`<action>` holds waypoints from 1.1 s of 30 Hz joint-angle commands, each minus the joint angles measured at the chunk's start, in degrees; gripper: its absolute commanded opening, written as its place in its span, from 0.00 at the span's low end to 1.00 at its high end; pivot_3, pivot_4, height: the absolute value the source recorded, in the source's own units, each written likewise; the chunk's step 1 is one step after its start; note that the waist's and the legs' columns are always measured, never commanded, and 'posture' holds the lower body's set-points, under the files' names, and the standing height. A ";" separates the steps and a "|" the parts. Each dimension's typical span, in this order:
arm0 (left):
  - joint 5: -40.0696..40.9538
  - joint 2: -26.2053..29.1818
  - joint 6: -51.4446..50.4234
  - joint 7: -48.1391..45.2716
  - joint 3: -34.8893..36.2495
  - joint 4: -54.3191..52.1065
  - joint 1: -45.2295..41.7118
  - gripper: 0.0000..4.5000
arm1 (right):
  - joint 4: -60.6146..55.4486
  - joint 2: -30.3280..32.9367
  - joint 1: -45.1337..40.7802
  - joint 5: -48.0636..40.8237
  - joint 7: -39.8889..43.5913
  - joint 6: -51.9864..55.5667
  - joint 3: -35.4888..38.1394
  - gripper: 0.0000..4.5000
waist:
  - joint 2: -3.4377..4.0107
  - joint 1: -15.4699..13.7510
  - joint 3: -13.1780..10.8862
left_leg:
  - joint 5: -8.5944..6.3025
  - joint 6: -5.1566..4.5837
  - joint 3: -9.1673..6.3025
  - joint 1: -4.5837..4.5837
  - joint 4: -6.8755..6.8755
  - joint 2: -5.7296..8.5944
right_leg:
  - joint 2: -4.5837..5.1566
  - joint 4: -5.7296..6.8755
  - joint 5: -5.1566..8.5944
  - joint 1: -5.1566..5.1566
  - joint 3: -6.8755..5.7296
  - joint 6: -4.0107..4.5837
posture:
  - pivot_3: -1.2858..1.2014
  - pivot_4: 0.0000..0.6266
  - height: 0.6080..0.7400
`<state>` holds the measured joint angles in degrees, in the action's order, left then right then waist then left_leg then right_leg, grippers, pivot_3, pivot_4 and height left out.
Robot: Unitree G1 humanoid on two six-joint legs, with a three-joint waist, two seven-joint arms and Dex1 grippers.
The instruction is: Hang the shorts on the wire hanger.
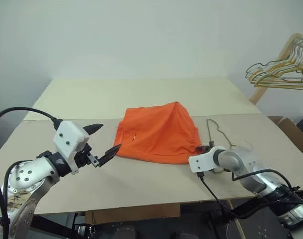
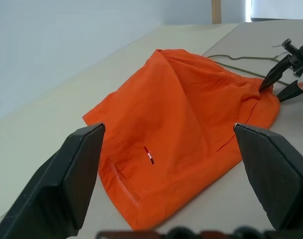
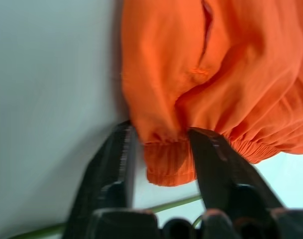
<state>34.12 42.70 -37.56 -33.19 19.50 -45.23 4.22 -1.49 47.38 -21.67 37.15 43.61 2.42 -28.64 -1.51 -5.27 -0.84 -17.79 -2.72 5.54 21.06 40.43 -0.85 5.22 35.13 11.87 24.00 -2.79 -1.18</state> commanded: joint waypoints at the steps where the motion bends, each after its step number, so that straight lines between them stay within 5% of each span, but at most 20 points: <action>1: 0.04 -0.13 1.13 0.45 -0.02 -1.06 -0.87 1.00 | -0.32 -0.22 -0.37 1.01 -0.94 -0.69 2.22 0.14 | 0.00 0.01 0.00 | 0.00 0.00 0.00 0.00 0.00 -0.01 | 0.00 0.00 0.00 0.01 0.00 0.00 | 0.59 0.00 1.00; 3: -0.33 -0.19 1.18 0.50 -0.81 -0.85 -0.95 1.00 | -0.43 -0.34 -0.27 1.04 -1.11 -0.77 2.62 0.01 | 0.00 -0.02 0.00 | 0.00 0.00 -0.01 0.00 0.00 -0.01 | 0.00 0.00 0.00 0.01 0.00 0.00 | 0.59 0.00 1.00; 9: -8.85 3.00 5.48 -2.20 -8.62 4.26 -1.49 1.00 | -3.02 -0.88 0.59 -1.50 -1.00 -1.85 4.88 0.01 | 0.04 -0.14 -0.01 | 0.00 0.00 0.00 0.01 0.00 0.02 | -0.01 0.00 0.00 0.01 0.00 0.00 | 0.59 0.00 1.00; 14: -30.69 8.81 23.73 -5.28 -24.75 22.40 -5.43 1.00 | -5.04 -1.48 1.44 -3.02 -0.23 -2.48 5.97 0.01 | 0.14 -0.21 0.00 | 0.01 0.01 0.04 -0.05 -0.03 0.05 | -0.06 0.00 0.01 -0.02 -0.01 0.01 | 0.58 0.00 1.00; 22: -51.28 1.43 42.09 -2.64 -40.90 49.91 -22.72 1.00 | -5.35 -3.27 1.08 -2.21 -0.77 -2.78 6.57 0.01 | 0.21 -0.35 0.00 | 0.01 0.01 0.60 0.09 -0.05 0.06 | -0.07 -0.04 -0.01 0.08 -0.07 0.01 | 0.57 0.00 1.00; 26: -55.59 -1.80 46.48 -1.85 -43.36 57.69 -27.49 0.80 | -6.23 -3.38 1.54 -2.80 -0.37 -2.54 7.25 0.00 | 0.30 -0.03 0.07 | 0.01 0.01 0.74 0.05 -0.05 0.04 | -0.07 -0.04 0.00 0.09 -0.03 0.00 | 0.56 0.00 1.00; 33: -57.31 -4.28 49.79 -0.69 -41.76 62.82 -30.16 0.26 | -7.58 -3.28 2.40 -3.06 -0.09 -1.66 8.14 0.00 | 0.32 0.72 0.09 | 0.02 -0.01 0.74 0.02 0.00 0.00 | -0.06 0.07 -0.01 0.09 0.00 0.00 | 0.56 0.00 1.00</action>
<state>-22.97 37.98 11.40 -33.95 -23.59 17.39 -25.05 -7.19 43.90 -19.10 34.58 43.62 0.48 -23.07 -1.19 -4.55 -0.75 -17.78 -2.73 6.28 21.09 40.43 -0.85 5.17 35.20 11.86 24.11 -2.79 -1.18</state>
